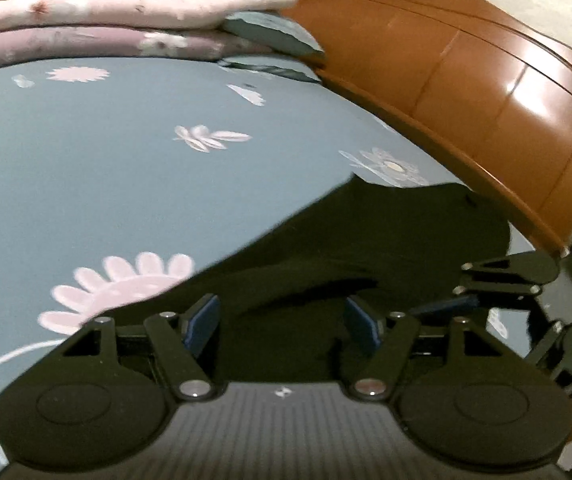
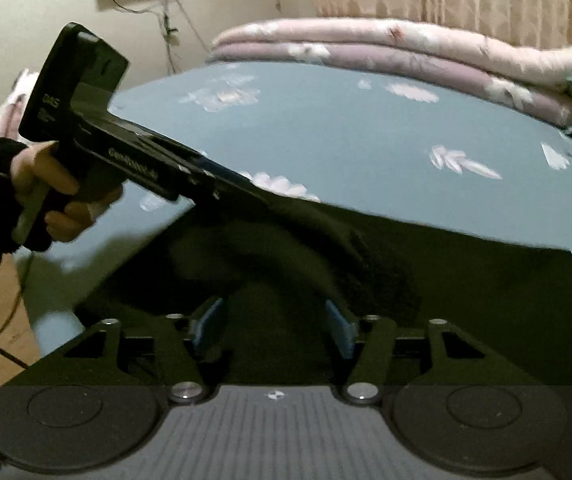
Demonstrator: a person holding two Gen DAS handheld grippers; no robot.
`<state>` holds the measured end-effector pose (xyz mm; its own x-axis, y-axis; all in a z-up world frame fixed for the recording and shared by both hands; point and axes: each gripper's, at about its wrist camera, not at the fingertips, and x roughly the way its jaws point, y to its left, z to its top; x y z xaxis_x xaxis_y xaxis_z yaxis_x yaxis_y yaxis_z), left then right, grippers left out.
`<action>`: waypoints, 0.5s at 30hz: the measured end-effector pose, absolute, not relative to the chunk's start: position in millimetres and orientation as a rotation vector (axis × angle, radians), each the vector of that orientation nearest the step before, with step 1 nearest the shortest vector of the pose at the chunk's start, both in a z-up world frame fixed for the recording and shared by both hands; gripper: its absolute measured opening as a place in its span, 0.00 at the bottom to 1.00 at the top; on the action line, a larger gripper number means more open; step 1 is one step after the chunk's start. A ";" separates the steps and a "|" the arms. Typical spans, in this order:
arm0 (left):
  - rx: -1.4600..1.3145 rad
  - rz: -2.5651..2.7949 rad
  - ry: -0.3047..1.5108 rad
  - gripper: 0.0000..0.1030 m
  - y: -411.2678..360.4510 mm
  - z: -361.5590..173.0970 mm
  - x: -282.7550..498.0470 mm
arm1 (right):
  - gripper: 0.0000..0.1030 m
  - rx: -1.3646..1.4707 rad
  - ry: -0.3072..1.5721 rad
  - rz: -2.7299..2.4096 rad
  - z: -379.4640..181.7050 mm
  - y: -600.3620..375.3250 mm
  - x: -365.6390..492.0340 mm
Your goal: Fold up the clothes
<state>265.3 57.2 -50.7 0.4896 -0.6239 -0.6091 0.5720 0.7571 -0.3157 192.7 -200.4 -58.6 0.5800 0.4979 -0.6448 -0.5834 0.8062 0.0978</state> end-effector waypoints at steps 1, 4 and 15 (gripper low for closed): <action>-0.064 -0.727 0.786 0.68 53.9 -55.9 266.5 | 0.62 -0.141 0.719 0.638 -62.7 -196.2 191.0; -0.039 -0.685 0.813 0.67 46.4 -69.2 272.9 | 0.62 -0.175 0.759 0.618 -78.4 -190.6 187.2; -0.014 -0.810 0.780 0.70 8.3 -42.0 268.5 | 0.68 -0.124 0.742 0.613 -70.8 -190.6 160.9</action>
